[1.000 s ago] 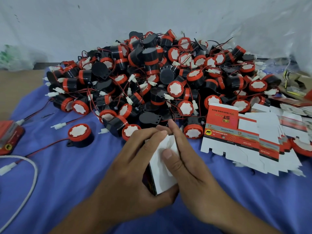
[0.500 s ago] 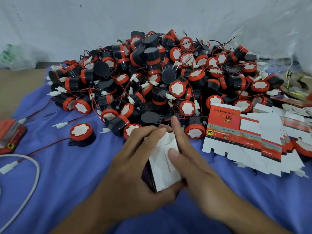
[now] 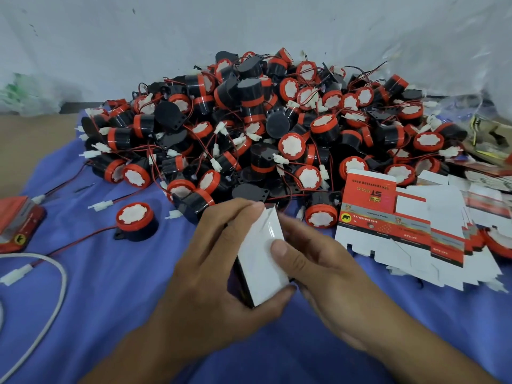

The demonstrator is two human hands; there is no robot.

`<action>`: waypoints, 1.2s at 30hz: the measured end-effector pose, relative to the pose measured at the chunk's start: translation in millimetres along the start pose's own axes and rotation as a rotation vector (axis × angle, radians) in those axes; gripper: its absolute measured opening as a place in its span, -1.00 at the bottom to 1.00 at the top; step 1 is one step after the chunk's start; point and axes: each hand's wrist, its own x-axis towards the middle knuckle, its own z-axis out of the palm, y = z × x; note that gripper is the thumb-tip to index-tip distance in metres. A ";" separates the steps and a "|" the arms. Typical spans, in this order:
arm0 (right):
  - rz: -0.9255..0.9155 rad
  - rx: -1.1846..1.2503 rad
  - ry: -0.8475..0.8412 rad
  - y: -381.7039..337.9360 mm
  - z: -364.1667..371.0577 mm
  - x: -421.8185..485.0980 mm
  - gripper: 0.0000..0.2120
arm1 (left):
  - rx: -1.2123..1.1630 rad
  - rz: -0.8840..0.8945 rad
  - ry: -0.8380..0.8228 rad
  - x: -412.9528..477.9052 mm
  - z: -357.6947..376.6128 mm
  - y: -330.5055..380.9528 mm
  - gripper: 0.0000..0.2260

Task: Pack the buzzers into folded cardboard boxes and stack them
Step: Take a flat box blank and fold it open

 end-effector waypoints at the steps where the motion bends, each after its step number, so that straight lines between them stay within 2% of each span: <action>1: -0.001 -0.069 -0.028 -0.5 1.5 -0.1 -0.60 | 0.001 -0.003 -0.002 -0.9 2.1 0.5 -0.34; 3: -0.027 -0.151 -0.046 0.1 2.5 -1.5 -0.66 | -0.016 -0.017 -0.011 -2.6 6.3 2.3 -0.34; 6: -0.124 -0.234 -0.031 -6.6 -1.8 -3.3 -0.60 | -0.128 0.023 -0.066 -2.4 4.8 2.1 -0.25; 7: -0.207 -0.363 -0.004 -9.3 -6.6 -4.5 -0.57 | -0.177 0.051 -0.114 -1.4 1.8 0.6 -0.20; 9: -0.430 -0.823 0.038 -12.8 -21.9 -6.1 -0.53 | -0.206 0.096 -0.194 2.1 -6.6 -4.0 -0.16; 11: -0.625 -1.319 0.010 -11.4 -32.7 -4.7 -0.49 | -0.046 0.153 -0.244 5.1 -13.7 -11.1 -0.23; 12: -0.691 -1.463 -0.022 -6.9 -36.2 -4.1 -0.48 | 0.085 0.197 -0.281 5.9 -15.4 -15.5 -0.29; 15: -0.737 -1.665 -0.024 4.3 -36.9 -3.0 -0.60 | 0.382 0.297 -0.384 5.6 -16.2 -27.0 -0.40; 21: -0.372 -1.789 0.116 -2.4 -27.0 -9.4 -0.50 | 0.505 0.198 -0.328 -6.1 -12.8 -26.9 -0.51; 24: -0.139 -1.769 0.087 -5.4 -10.9 -12.7 -0.60 | 0.406 0.105 -0.364 -17.4 -3.5 -16.4 -0.60; 26: -0.045 -1.800 0.076 -7.2 -4.0 -15.0 -0.70 | 0.217 -0.043 -0.463 -22.1 1.3 -12.1 -0.60; 28: -0.033 -1.818 0.125 -13.1 1.1 -16.0 -0.68 | 0.006 -0.289 -0.520 -26.6 4.7 -12.5 -0.50; 30: 0.030 -1.677 0.020 -6.9 0.0 -20.6 -0.71 | -0.133 -0.429 -0.499 -30.2 4.7 -17.5 -0.54; 32: 0.032 -1.507 -0.013 -4.3 -4.9 -23.0 -0.44 | -0.147 -0.385 -0.455 -28.9 0.7 -25.1 -0.68; 33: -0.007 -1.421 0.015 -3.3 -8.8 -21.2 -0.39 | -0.111 -0.329 -0.441 -28.4 -2.7 -29.1 -0.73; 35: -0.163 -1.188 0.227 -1.6 -31.3 -11.7 -0.48 | -0.008 -0.214 -0.419 -26.6 -9.8 -36.0 -0.81; 36: -0.235 -1.167 0.332 1.5 -46.7 -3.2 -0.54 | 0.049 -0.157 -0.417 -25.4 -11.9 -37.5 -0.82</action>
